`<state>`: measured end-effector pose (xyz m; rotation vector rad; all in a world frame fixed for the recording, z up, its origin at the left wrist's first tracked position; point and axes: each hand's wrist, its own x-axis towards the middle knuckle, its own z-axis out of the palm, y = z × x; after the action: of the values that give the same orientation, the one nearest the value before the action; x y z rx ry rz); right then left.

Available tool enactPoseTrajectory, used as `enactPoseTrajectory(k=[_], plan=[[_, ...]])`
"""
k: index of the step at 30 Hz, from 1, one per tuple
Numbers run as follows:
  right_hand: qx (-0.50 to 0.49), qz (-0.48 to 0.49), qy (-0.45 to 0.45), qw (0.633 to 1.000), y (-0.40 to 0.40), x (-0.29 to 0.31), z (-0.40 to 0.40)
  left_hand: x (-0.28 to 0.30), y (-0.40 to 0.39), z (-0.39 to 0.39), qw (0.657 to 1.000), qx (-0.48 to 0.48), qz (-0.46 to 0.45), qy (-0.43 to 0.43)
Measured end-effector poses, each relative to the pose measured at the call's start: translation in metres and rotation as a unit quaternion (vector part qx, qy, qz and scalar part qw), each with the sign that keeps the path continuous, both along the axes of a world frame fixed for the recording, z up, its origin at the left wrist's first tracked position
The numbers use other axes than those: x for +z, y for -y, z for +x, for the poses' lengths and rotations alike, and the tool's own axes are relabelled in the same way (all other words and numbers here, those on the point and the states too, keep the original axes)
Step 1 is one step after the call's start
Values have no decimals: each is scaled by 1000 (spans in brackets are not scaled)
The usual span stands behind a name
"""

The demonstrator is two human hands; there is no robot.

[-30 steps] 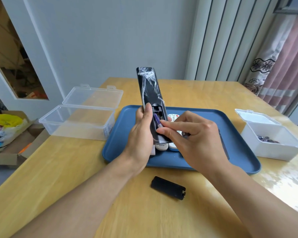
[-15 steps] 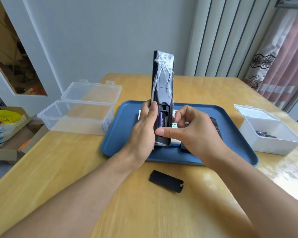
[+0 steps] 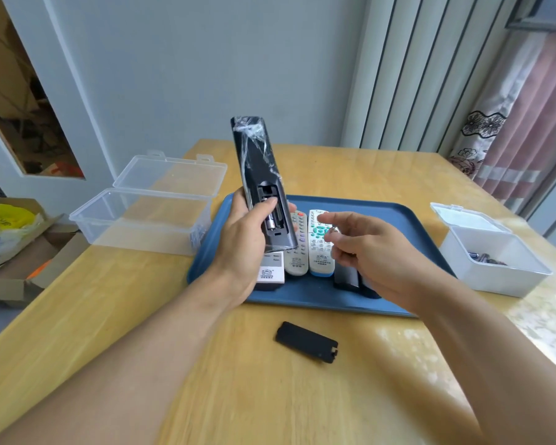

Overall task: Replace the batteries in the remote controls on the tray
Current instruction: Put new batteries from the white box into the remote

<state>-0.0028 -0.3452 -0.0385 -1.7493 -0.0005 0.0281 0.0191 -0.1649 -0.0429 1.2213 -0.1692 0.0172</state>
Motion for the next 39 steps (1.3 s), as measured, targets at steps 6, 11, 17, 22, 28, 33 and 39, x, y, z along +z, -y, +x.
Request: enactPoseTrajectory(k=[6, 11, 17, 22, 28, 33, 39], plan=[[1, 12, 131, 991, -6, 7, -5, -6, 2, 2, 999, -13, 30, 9], [13, 101, 154, 983, -7, 12, -7, -7, 4, 0, 998, -26, 52, 28], [58, 205, 132, 968, -8, 9, -5, -12, 5, 2, 996, -40, 71, 31], [68, 223, 136, 963, -10, 8, -6, -12, 6, 0, 994, -66, 73, 40], [65, 185, 150, 969, -9, 6, -6, -12, 8, -3, 993, -72, 83, 42], [47, 87, 189, 977, -10, 4, -7, -11, 9, -7, 992, -87, 91, 31], [-5, -5, 225, 974, -15, -1, -8, -10, 9, -11, 989, -118, 88, 19]])
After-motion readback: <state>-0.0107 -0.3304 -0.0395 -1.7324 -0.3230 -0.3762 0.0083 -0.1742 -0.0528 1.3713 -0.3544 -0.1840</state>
